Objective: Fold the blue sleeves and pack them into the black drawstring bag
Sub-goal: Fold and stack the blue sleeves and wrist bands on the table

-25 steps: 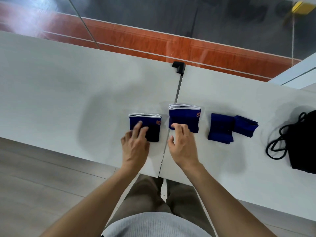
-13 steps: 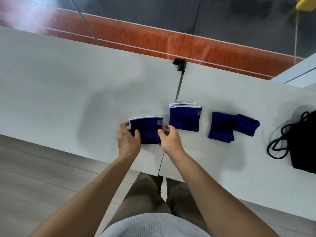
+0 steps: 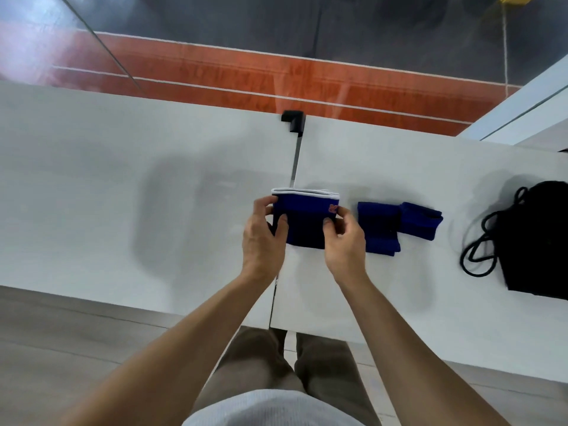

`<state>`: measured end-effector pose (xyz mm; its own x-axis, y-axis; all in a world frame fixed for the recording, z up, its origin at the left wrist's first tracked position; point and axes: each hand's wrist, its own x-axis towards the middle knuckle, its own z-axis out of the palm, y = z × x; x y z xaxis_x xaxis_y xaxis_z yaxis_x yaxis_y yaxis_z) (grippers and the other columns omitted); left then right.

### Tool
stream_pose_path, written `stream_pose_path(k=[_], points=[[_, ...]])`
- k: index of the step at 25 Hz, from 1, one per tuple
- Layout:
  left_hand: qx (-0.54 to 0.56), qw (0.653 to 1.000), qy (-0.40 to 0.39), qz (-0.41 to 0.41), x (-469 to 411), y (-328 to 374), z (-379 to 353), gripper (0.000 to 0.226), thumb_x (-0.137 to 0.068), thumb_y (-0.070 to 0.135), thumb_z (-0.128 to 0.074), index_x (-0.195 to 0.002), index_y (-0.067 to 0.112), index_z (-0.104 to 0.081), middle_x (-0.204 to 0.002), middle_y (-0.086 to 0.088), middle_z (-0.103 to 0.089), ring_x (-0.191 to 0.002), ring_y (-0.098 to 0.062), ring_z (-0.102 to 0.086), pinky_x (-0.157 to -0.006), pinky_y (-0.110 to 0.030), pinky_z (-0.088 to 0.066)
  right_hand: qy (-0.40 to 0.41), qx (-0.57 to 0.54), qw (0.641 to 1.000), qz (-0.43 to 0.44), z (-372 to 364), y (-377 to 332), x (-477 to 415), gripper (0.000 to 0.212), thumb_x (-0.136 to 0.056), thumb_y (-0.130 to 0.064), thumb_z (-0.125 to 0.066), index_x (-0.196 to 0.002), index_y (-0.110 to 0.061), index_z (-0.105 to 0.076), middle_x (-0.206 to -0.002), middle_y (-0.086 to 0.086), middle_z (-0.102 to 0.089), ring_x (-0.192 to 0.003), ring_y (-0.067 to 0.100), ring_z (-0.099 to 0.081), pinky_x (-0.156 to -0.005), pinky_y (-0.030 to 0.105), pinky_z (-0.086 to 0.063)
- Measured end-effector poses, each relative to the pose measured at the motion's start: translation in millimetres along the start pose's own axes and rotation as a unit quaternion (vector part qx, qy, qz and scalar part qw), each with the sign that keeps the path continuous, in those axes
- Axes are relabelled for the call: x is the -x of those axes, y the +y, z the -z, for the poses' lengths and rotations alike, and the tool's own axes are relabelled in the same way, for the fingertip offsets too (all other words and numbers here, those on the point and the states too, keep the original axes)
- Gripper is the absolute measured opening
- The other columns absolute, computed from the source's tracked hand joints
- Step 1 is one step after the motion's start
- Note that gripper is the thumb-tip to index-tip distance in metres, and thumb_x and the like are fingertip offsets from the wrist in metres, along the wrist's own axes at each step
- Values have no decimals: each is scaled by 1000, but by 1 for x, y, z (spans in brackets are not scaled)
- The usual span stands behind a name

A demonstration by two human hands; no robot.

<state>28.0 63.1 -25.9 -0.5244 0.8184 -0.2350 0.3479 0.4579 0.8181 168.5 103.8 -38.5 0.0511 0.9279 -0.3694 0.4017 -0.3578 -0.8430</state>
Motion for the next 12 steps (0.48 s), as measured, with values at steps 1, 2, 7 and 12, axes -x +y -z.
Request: stream_pose_path(k=[1,2,7,12], points=[[-8,1000,-6,-5,-5,0,-6,32,-97,20,-57,-124,32,-47,-114,9,-64,-76,-18,-64,-69,-33,-53,4,9,1000,-4,3,1,-5,24,-101,-24,-55,-125,-21,-61,-98,-13,-67,-89,1,-64,-76,13,-51],[-20,1000,-11,-10,-9,-2,-11,32,-96,21,-57,-124,32,-47,-113,9,-64,-76,-18,-63,-70,-32,-51,5,17,1000,-5,5,3,-9,23,-101,-25,-55,-124,-21,-61,-95,-14,-66,-86,1,-63,-71,11,-48],[-172,983,-33,-56,-24,-14,-20,35,-96,23,-58,-130,26,-50,-122,1,-61,-98,-27,-56,-82,-39,-48,-11,85,996,-8,1,14,-30,20,-101,-25,-56,-119,-16,-57,-101,0,-67,-78,11,-61,-62,19,-46],[-354,894,1,-274,-29,-20,-22,44,-84,8,-63,-127,19,-61,-136,-3,-54,-112,-33,-49,-96,-40,-40,36,92,995,25,-8,17,-33,23,-93,-22,-65,-103,-17,-45,-98,2,-60,-82,20,-59,-71,43,-54]])
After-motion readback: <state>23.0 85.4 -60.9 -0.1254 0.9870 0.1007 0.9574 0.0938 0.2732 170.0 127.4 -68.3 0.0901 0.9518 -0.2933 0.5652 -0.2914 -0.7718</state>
